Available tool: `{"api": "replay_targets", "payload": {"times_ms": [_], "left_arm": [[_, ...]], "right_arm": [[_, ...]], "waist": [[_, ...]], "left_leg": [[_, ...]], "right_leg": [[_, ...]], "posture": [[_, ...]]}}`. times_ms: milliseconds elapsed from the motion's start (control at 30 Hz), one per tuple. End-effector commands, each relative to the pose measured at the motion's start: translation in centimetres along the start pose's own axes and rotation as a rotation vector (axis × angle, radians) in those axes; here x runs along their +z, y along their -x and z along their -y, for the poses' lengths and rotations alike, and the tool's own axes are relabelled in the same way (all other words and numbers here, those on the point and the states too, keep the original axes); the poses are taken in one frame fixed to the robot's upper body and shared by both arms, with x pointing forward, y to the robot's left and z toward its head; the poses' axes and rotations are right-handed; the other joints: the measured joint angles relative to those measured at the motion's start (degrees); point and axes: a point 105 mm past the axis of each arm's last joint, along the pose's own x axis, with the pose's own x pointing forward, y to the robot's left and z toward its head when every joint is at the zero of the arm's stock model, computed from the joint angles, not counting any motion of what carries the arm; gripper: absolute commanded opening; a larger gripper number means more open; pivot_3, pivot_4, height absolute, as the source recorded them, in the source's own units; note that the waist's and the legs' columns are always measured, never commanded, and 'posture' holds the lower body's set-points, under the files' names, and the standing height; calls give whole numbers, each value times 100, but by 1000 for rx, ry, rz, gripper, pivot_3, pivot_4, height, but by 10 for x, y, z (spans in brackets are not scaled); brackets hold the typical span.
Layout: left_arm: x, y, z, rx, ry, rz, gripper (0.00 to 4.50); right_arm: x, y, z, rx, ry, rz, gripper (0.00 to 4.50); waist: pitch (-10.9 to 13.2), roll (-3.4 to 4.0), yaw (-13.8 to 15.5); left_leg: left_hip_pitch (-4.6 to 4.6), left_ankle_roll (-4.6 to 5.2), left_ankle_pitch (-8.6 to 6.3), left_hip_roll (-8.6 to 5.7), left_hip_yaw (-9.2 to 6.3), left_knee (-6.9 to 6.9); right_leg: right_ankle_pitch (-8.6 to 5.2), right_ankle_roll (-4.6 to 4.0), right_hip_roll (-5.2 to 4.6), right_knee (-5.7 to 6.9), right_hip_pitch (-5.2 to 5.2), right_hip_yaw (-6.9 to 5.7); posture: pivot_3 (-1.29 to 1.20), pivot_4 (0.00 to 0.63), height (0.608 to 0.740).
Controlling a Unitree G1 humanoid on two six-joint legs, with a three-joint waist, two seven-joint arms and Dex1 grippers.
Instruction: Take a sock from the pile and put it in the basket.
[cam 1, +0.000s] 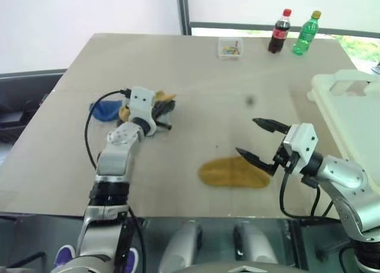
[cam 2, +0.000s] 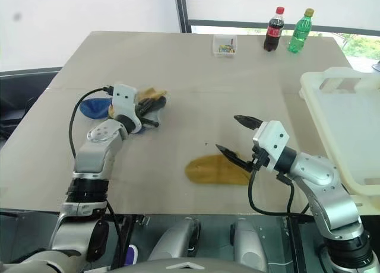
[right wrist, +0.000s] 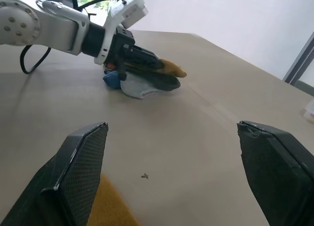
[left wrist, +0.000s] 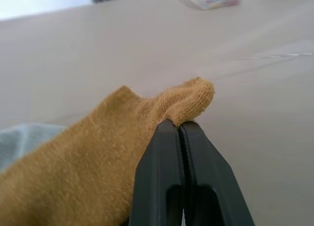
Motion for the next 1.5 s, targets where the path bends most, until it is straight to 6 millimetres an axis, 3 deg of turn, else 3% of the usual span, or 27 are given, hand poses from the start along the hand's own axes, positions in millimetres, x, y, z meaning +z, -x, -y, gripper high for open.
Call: {"api": "replay_targets", "payload": {"times_ms": [33, 133, 300, 367, 533, 700, 733, 833, 1000, 1100, 1200, 1333, 1500], "left_arm": [[11, 14, 19, -137, 62, -16, 26], [-7, 20, 40, -218, 75, -134, 26], [-13, 11, 83, -322, 183, -178, 26], [-13, 4, 111, -400, 232, -198, 26], [-10, -10, 156, -514, 279, -219, 26], [-9, -19, 184, -602, 239, -220, 26], [-9, -19, 185, -611, 233, -217, 26], [-7, -18, 180, -621, 230, -194, 746], [19, 2, 153, -638, 165, -41, 2977], [22, 20, 141, -671, 90, -1, 2977], [21, 22, 124, -620, 115, -3, 2977], [1, 13, 98, -430, 100, -82, 2977], [-22, 14, 83, -275, 116, -176, 2977]], "right_arm": [[10, 3, 0, -1, 39, 33, 4322], [10, 2, -1, -5, 33, 35, 4322], [9, 3, -1, -14, 30, 32, 4322], [10, 5, -1, -21, 35, 26, 4322], [9, 11, 2, -48, 28, -6, 4322], [1, 16, -2, -52, -68, -73, 4322], [-1, 16, -2, -57, -88, -83, 4322], [-7, 18, 0, -87, -141, -140, 4322], [-20, 19, 13, -155, -144, -228, 4322], [-33, 7, 23, -181, -183, -270, 4322], [-41, -9, 34, -212, -213, -290, 4322], [-58, -32, 43, -217, -233, -330, 4322], [-74, -44, 42, -208, -264, -372, 4322]], "waist": [[0, 0, -3], [-1, 1, -1], [-1, 1, 35], [-1, 1, 37], [-1, 1, 12], [-1, 1, 12], [-1, 1, 11], [-1, 1, 13], [0, 1, -20], [-1, 3, -50], [-1, 3, -54], [0, 2, -63], [0, 2, -78]], "left_leg": [[0, 0, 0, 0, -1, 0], [2, 0, 0, 1, 0, 0], [5, 0, 0, -1, -1, 6], [4, 0, 0, -2, 0, 7], [4, 0, 0, -1, 1, 8], [4, 0, 0, -1, 4, 8], [4, 0, 0, -1, 4, 8], [4, 0, 0, 1, 3, 8], [2, 0, 0, 1, 4, 7], [3, 0, 0, 6, 6, 3], [4, 0, 0, 5, 6, 4], [4, 1, 1, 0, 4, 5], [-2, 0, 1, -4, 2, 3]], "right_leg": [[0, 0, 0, 0, 0, 0], [0, 0, 1, 4, 1, 0], [0, 0, 1, 5, 6, -1], [0, 0, 1, 5, 6, -1], [0, 0, 4, 6, 6, 0], [-1, 0, 5, 6, 6, 3], [-1, 0, 4, 6, 6, 3], [-1, 0, 4, 6, 6, 3], [-1, -1, 3, 6, 4, 5], [-2, -2, 4, 5, 1, 5], [-2, -2, 3, 5, 3, 6], [-1, -1, 3, 5, 4, 4], [0, 0, 2, 4, -3, 4]], "posture": [[0, 150, 740], [0, 150, 740], [0, 150, 740], [0, 150, 740], [0, 150, 740], [0, 150, 740], [0, 150, 740], [0, 150, 740], [0, 150, 740], [0, 150, 740], [0, 150, 740], [0, 150, 740], [0, 150, 740]]}}
